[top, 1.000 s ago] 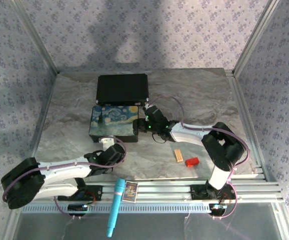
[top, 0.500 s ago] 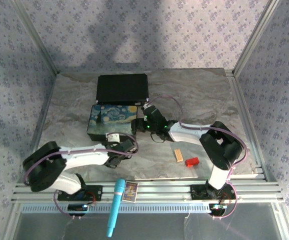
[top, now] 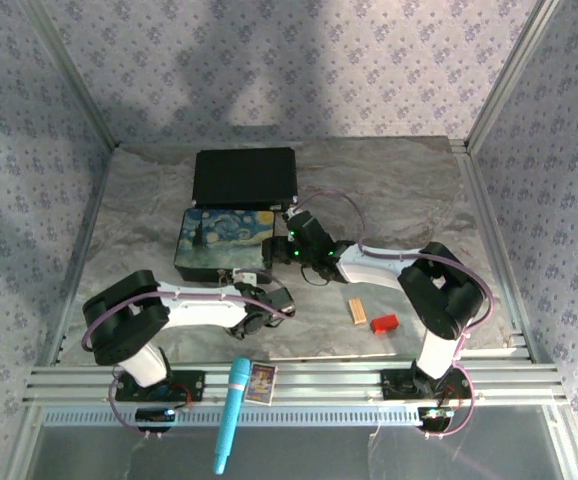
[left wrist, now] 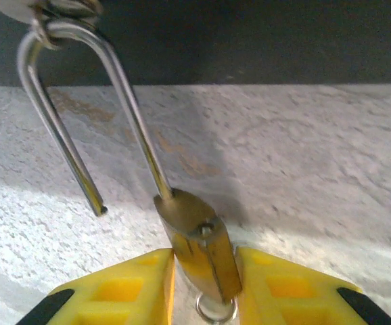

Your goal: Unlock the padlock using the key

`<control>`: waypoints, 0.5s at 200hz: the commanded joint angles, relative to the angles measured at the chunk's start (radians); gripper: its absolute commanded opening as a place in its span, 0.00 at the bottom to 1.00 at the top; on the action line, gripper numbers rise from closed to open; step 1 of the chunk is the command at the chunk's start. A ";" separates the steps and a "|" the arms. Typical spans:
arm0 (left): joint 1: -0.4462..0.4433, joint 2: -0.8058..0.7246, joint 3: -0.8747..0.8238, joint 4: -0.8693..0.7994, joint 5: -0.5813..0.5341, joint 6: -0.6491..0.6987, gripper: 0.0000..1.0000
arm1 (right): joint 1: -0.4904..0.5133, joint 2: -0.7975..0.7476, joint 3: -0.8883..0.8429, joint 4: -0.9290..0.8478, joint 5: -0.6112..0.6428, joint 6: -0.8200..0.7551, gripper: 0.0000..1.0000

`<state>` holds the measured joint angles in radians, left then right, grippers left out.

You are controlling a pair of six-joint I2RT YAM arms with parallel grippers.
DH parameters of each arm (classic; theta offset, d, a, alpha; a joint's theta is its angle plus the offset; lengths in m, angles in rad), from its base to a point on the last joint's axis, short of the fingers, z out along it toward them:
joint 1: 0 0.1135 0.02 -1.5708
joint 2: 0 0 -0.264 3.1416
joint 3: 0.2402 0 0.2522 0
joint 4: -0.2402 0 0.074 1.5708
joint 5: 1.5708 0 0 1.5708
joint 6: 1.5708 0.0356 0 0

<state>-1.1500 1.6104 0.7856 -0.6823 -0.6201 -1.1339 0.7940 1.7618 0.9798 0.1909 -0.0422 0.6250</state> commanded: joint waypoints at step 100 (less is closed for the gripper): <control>0.078 -0.570 -0.122 0.105 0.086 0.089 0.95 | -0.055 -0.109 -0.043 -0.314 0.072 -0.108 0.99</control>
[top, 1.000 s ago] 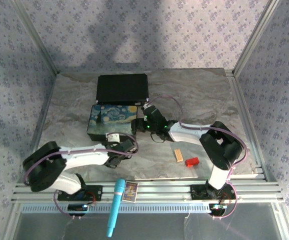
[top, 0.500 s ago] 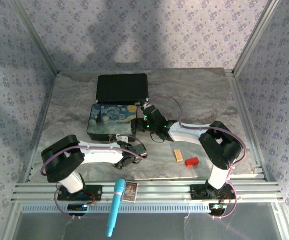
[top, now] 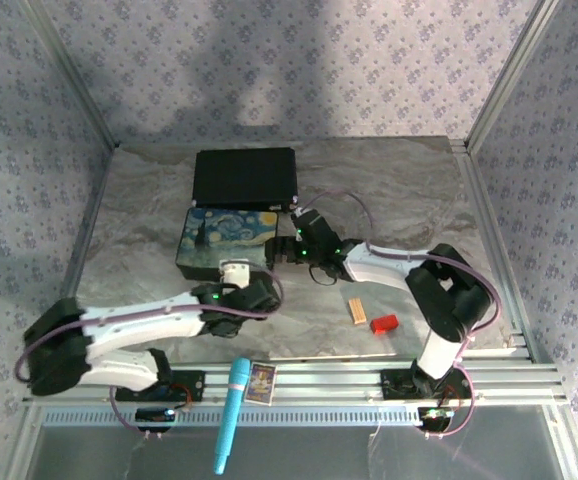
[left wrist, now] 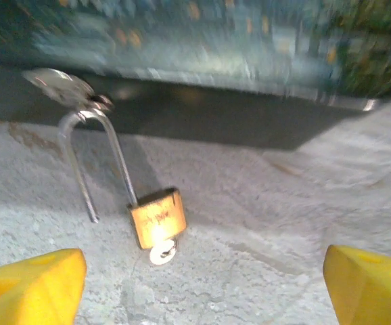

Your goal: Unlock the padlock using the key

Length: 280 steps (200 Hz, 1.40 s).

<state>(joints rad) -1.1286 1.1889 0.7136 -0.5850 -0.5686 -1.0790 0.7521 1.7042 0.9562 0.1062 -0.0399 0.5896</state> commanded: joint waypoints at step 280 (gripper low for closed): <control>0.599 -0.772 -0.366 -0.022 0.447 0.035 1.00 | 0.471 0.278 0.354 -0.345 0.299 0.081 0.66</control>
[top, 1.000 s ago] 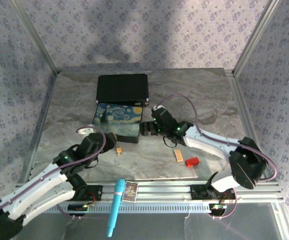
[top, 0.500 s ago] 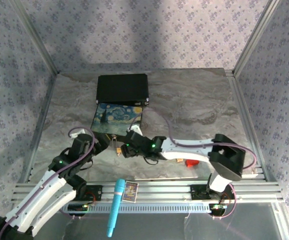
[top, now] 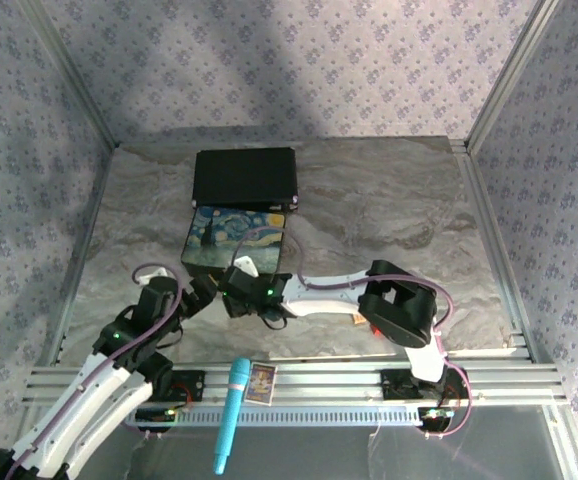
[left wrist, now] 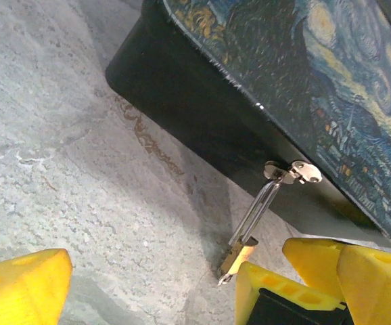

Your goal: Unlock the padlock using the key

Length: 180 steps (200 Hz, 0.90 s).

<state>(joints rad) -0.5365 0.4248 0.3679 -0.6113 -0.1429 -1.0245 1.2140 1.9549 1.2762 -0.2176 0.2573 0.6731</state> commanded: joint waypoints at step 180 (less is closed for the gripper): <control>0.002 0.007 0.021 0.064 0.054 0.151 1.00 | -0.009 -0.065 -0.169 0.021 0.020 0.079 0.37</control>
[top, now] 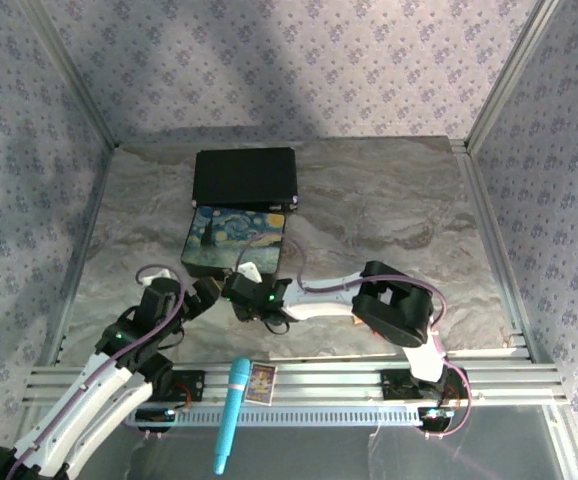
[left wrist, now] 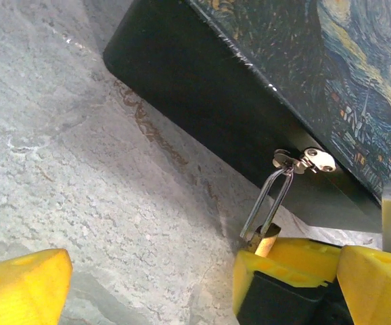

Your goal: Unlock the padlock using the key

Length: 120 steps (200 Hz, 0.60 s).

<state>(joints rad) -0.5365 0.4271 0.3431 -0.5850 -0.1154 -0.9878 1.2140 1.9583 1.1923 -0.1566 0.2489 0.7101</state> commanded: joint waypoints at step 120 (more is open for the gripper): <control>-0.064 0.151 0.206 -0.023 -0.128 0.217 1.00 | -0.038 -0.153 -0.201 0.157 -0.082 -0.191 0.52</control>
<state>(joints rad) -0.6094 0.6109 0.5194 -0.5808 -0.1864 -0.7914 1.1713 1.7760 0.9367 -0.0208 0.1902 0.6193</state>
